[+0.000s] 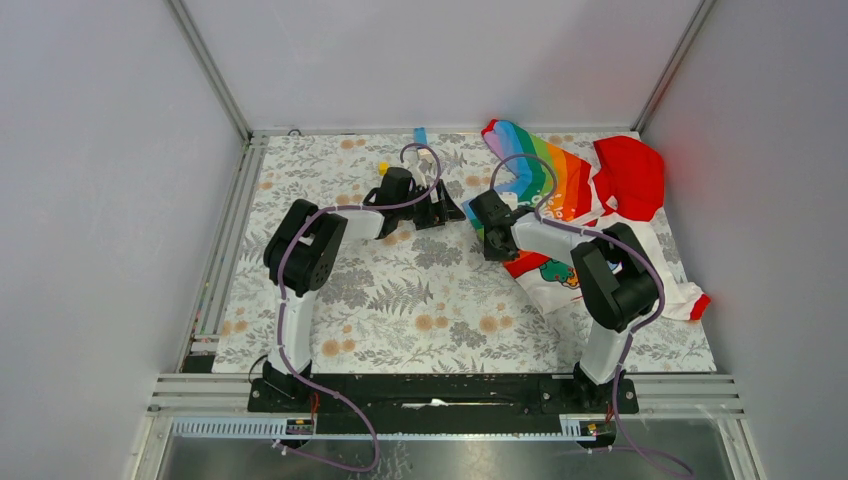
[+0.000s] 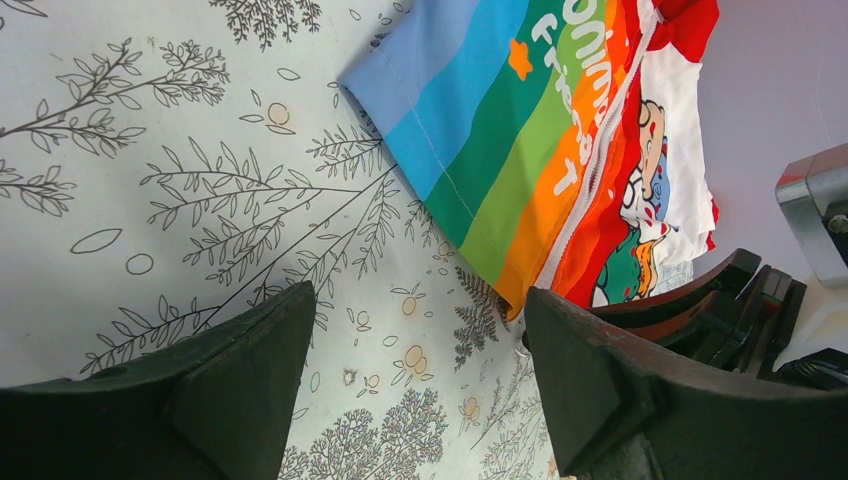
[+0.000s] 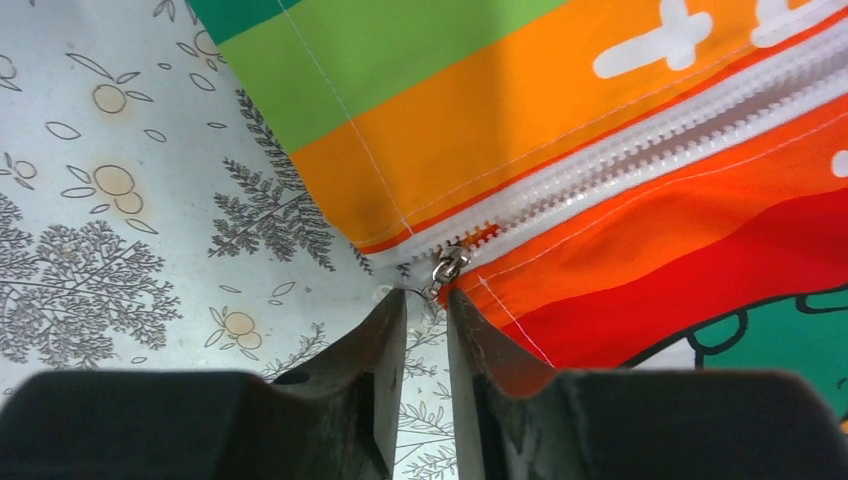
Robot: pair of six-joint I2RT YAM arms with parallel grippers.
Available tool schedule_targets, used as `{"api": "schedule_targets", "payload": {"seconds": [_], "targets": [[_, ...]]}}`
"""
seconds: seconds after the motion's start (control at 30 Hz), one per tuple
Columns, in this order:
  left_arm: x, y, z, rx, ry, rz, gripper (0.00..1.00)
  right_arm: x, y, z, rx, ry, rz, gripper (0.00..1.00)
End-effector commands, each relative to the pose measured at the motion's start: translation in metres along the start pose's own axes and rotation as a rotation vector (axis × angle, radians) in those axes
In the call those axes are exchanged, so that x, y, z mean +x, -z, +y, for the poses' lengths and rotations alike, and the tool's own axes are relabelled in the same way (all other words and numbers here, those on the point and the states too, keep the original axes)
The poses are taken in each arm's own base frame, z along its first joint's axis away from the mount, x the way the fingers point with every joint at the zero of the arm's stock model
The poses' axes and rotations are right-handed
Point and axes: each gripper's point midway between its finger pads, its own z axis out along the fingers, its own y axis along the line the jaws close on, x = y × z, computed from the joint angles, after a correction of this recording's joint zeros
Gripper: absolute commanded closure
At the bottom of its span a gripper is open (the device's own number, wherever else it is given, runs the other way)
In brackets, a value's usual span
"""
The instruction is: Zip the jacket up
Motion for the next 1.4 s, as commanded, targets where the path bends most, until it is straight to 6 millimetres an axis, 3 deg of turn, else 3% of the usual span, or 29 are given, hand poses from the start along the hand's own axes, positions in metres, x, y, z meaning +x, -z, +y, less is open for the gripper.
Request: {"api": "schedule_targets", "payload": {"seconds": [0.0, 0.4, 0.8, 1.1, 1.37], "targets": [[-0.021, 0.005, -0.021, 0.061, -0.044, -0.055, 0.18, 0.01, -0.008, 0.0, 0.007, -0.004, 0.035, 0.74], [-0.021, 0.005, -0.021, 0.061, -0.044, -0.054, 0.18, -0.019, 0.019, -0.009, 0.039, -0.014, -0.059, 0.99], [-0.021, 0.005, -0.02, 0.061, -0.042, -0.051, 0.18, -0.028, 0.039, -0.034, 0.153, 0.06, -0.061, 1.0], [-0.013, 0.0, -0.021, 0.073, -0.023, -0.033, 0.17, -0.024, 0.02, -0.043, 0.221, 0.142, -0.041, 1.0], [-0.002, -0.008, -0.033, 0.115, -0.003, -0.007, 0.18, -0.015, 0.002, -0.032, 0.145, 0.228, -0.025, 1.0]]}}
